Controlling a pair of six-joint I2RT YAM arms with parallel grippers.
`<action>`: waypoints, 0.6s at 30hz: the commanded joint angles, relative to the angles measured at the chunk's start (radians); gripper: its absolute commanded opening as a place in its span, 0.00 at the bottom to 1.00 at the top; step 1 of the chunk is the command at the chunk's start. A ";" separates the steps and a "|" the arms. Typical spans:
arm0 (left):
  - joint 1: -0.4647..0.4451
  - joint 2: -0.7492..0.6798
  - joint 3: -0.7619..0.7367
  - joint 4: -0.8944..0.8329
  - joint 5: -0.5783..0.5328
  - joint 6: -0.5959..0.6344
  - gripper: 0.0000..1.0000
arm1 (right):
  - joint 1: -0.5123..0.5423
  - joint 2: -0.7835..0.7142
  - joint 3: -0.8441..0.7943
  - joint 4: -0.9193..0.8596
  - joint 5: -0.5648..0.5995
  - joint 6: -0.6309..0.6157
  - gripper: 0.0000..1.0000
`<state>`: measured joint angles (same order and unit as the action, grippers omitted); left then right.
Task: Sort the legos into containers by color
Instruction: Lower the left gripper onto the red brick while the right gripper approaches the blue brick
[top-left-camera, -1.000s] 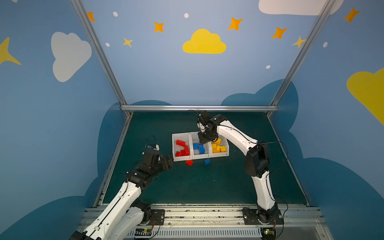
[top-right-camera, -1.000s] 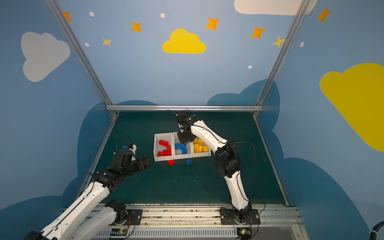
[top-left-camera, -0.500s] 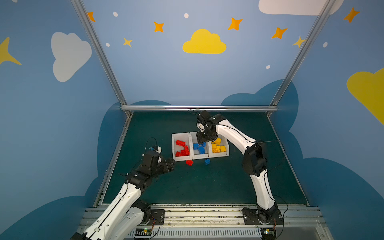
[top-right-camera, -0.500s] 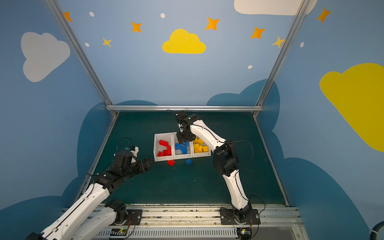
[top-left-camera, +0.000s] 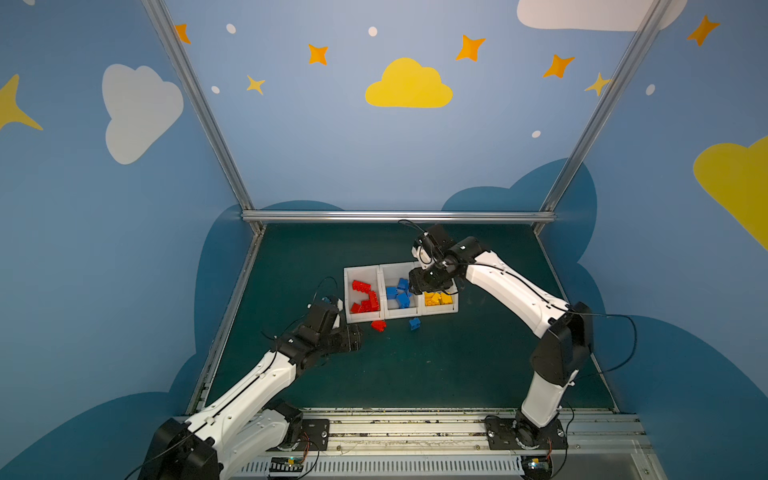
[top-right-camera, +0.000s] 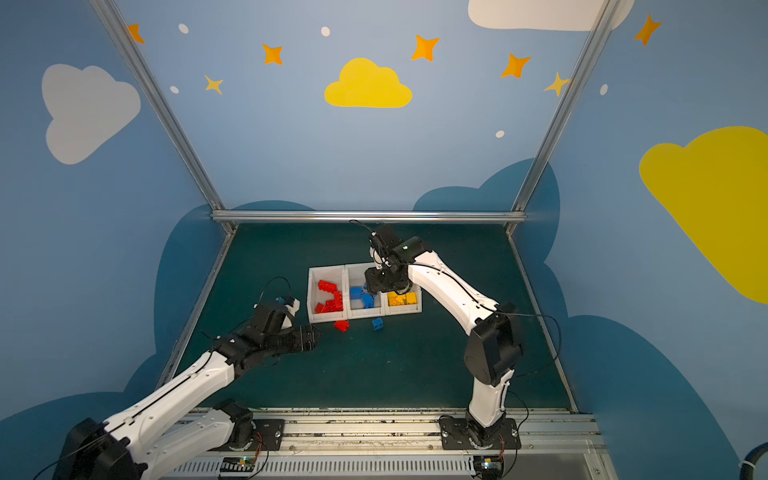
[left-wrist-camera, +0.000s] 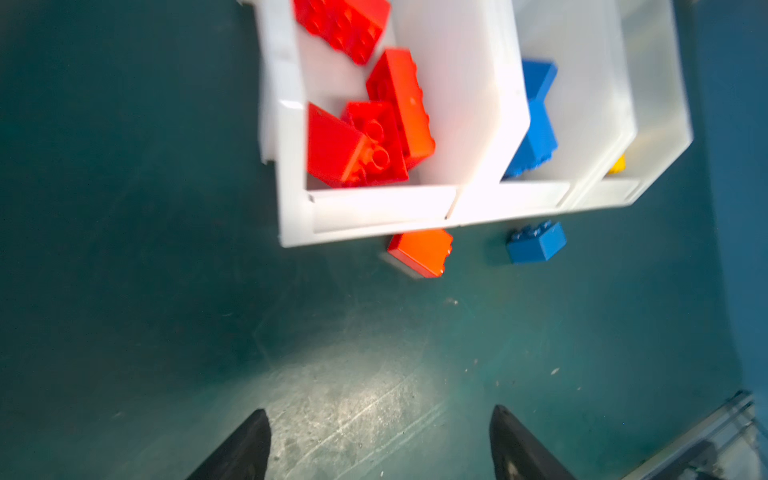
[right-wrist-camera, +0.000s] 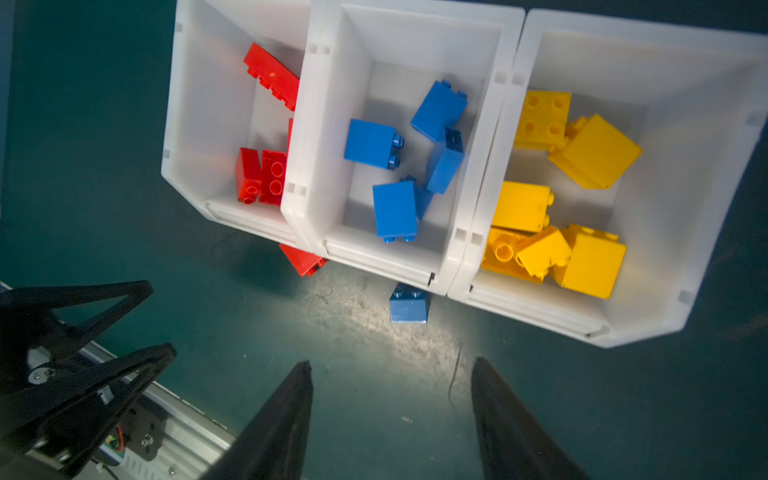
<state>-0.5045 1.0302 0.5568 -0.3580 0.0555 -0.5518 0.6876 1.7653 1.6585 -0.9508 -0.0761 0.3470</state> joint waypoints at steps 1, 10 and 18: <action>-0.058 0.090 0.057 0.044 -0.045 0.067 0.82 | -0.006 -0.067 -0.091 0.021 0.007 0.049 0.62; -0.129 0.403 0.219 0.069 -0.092 0.152 0.79 | -0.016 -0.257 -0.318 0.058 0.047 0.137 0.62; -0.140 0.607 0.357 0.035 -0.122 0.210 0.77 | -0.031 -0.362 -0.429 0.064 0.065 0.181 0.62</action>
<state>-0.6422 1.6039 0.8730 -0.2939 -0.0418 -0.3805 0.6636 1.4403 1.2560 -0.8936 -0.0334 0.4984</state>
